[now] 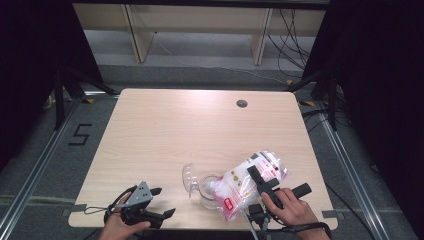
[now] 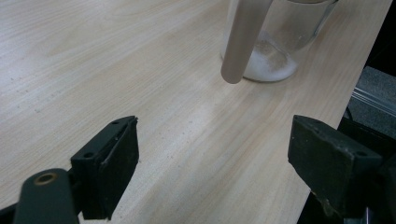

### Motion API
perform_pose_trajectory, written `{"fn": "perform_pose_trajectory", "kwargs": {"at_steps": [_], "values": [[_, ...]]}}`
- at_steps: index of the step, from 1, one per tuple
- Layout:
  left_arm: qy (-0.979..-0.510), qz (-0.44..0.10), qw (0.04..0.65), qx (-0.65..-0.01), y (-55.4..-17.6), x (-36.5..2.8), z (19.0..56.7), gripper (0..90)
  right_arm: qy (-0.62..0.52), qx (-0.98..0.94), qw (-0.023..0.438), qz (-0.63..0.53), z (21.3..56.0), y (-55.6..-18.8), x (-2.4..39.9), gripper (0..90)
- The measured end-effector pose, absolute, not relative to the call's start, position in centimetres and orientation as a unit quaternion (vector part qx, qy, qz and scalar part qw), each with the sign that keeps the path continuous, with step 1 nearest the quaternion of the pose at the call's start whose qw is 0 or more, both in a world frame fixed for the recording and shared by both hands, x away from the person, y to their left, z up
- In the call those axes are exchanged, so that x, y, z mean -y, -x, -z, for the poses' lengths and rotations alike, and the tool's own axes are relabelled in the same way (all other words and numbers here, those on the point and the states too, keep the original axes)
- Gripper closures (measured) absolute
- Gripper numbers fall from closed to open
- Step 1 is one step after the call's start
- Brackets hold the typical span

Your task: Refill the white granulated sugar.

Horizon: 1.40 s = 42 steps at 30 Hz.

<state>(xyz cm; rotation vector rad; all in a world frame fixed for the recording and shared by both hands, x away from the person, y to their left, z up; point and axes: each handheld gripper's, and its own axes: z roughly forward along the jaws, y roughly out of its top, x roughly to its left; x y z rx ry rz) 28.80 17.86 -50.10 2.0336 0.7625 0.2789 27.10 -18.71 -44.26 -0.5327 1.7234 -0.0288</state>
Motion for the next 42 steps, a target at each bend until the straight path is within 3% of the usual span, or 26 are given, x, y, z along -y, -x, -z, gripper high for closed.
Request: {"fn": "perform_pose_trajectory", "kwargs": {"at_steps": [42], "values": [[-0.828, -0.123, 0.453, -0.307, -28.83, -18.07, 49.94, 16.3, 0.235, -0.752, 0.616, 0.009, 43.99, -27.08, 18.77, 52.9]]}}
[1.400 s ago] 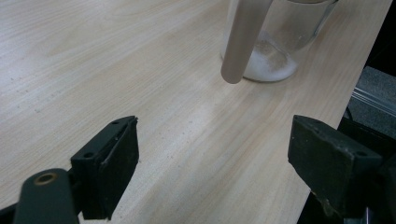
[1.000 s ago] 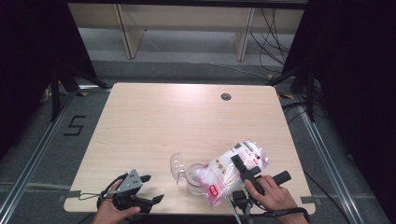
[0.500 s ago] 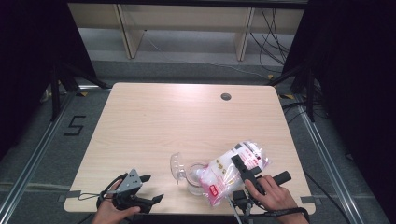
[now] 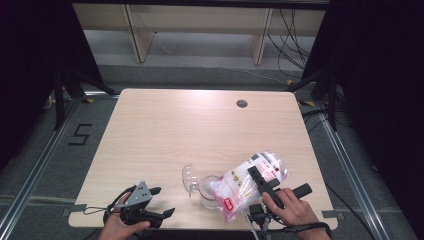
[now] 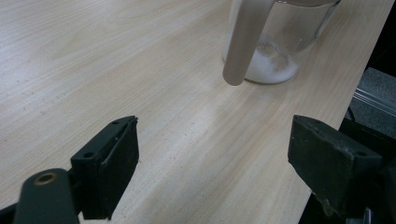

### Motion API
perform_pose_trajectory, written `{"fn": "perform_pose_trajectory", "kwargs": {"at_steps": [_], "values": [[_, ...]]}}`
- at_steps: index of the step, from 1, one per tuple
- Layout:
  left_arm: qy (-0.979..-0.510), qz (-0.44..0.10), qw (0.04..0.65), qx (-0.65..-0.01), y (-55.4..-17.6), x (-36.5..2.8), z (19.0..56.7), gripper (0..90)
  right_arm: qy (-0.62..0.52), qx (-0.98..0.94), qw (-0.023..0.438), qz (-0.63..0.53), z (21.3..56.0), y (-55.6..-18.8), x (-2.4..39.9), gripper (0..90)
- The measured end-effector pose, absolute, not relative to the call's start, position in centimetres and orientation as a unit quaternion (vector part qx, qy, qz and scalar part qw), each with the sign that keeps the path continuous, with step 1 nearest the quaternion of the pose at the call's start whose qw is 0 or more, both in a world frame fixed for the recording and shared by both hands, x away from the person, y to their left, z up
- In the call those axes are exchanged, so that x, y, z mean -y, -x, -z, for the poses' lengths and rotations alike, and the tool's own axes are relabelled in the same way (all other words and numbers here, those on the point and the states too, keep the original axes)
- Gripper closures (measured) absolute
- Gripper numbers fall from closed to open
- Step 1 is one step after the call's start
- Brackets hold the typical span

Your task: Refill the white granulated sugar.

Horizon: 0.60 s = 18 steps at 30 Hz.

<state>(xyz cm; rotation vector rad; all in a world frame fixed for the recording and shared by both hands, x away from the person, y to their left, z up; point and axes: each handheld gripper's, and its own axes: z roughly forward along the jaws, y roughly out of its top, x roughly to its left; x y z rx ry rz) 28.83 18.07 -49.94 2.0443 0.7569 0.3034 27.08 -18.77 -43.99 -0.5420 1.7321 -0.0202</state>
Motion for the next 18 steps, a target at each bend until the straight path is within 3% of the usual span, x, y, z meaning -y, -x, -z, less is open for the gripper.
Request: {"fn": "perform_pose_trajectory", "kwargs": {"at_steps": [18], "values": [[-0.82, -0.115, 0.464, -0.315, -28.82, -17.98, 50.0, 16.3, 0.237, -0.749, 0.619, 0.012, 43.83, -27.03, 18.9, 53.1]]}}
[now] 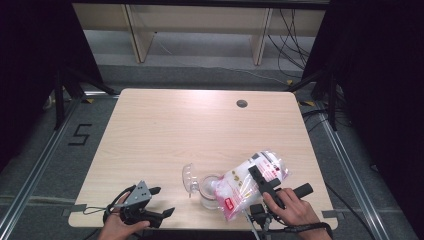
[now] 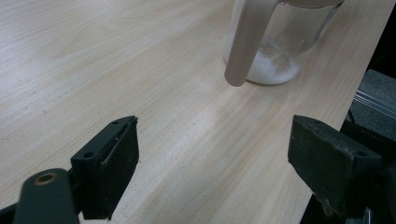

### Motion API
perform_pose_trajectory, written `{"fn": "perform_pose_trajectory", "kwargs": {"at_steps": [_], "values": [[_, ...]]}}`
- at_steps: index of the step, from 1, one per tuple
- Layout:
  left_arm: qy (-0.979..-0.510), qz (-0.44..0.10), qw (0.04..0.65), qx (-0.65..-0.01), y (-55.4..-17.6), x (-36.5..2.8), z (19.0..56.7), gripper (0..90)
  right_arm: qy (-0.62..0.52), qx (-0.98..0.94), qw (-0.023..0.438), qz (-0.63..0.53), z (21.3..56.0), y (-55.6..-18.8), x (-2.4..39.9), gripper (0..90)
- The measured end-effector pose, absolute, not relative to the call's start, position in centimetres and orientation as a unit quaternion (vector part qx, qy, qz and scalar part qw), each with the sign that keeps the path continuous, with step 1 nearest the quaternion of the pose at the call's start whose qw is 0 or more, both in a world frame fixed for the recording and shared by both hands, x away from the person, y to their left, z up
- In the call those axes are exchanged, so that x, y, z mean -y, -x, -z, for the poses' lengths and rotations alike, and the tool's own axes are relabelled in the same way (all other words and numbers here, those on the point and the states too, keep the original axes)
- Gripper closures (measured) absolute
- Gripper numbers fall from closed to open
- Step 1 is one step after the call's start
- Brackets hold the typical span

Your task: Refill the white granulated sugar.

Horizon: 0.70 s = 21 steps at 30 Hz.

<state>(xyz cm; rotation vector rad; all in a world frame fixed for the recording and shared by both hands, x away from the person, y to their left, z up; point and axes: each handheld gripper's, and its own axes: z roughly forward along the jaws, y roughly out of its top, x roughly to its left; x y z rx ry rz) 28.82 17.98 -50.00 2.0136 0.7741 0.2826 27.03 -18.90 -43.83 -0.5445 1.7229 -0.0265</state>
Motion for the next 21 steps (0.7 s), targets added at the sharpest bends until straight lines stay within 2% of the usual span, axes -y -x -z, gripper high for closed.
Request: {"fn": "perform_pose_trajectory", "kwargs": {"at_steps": [21], "values": [[-0.824, -0.125, 0.46, -0.307, -29.14, -18.34, 50.13, 16.4, 0.248, -0.745, 0.619, 0.011, 43.65, -27.05, 18.75, 53.3]]}}
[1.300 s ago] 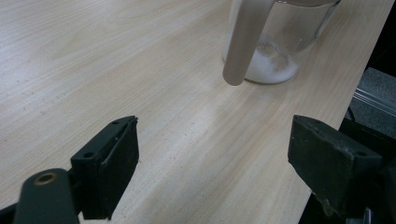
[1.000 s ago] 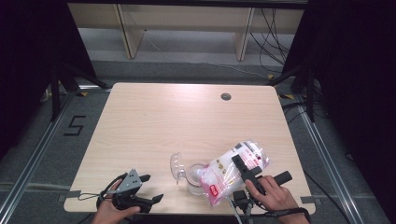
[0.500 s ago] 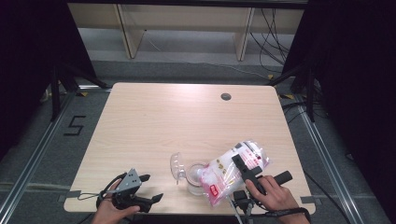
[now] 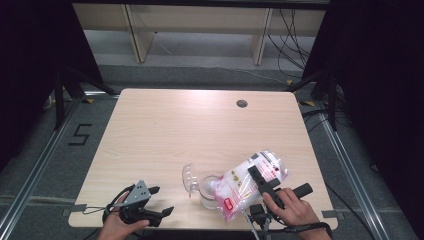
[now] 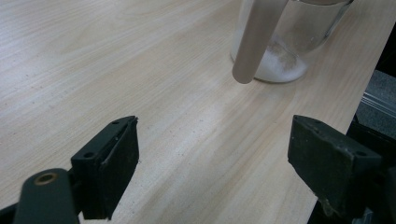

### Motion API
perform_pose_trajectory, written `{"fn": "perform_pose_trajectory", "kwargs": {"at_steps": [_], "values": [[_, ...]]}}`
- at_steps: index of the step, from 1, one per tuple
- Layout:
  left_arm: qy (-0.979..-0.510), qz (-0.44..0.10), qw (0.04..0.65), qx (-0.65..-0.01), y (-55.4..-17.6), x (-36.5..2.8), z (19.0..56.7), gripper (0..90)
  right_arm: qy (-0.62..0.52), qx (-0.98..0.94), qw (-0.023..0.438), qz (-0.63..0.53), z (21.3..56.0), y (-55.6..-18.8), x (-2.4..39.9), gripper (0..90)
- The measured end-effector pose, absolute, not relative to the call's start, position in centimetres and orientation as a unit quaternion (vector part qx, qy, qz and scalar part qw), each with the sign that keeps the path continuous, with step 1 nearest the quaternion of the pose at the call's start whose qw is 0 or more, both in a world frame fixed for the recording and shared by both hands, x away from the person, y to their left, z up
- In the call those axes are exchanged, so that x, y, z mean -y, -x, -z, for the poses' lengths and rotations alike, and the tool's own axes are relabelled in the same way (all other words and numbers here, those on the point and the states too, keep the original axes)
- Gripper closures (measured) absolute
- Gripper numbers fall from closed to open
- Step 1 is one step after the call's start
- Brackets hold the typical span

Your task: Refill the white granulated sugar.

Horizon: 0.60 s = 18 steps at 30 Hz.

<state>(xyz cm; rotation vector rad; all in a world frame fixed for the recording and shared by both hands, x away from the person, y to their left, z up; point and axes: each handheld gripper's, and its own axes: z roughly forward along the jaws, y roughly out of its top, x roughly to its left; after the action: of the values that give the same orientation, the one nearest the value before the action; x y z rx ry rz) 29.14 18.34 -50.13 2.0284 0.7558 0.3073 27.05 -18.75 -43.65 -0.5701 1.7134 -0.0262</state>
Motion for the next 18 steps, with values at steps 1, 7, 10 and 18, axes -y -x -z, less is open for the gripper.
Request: {"fn": "perform_pose_trajectory", "kwargs": {"at_steps": [1, 7, 10, 18], "values": [[-0.824, -0.125, 0.46, -0.307, -29.14, -18.34, 50.14, 16.4, 0.25, -0.745, 0.619, 0.015, 43.56, -27.02, 18.73, 53.4], [-0.822, -0.128, 0.462, -0.307, -29.17, -18.33, 50.19, 16.4, 0.238, -0.748, 0.62, 0.013, 43.6, -26.93, 18.9, 53.4], [-0.825, -0.129, 0.455, -0.308, -29.12, -18.35, 50.13, 16.4, 0.238, -0.748, 0.619, 0.012, 43.59, -26.94, 18.89, 53.5], [-0.823, -0.129, 0.459, -0.308, -29.14, -18.29, 50.17, 16.4, 0.238, -0.747, 0.621, 0.008, 43.64, -26.97, 18.91, 53.6]]}}
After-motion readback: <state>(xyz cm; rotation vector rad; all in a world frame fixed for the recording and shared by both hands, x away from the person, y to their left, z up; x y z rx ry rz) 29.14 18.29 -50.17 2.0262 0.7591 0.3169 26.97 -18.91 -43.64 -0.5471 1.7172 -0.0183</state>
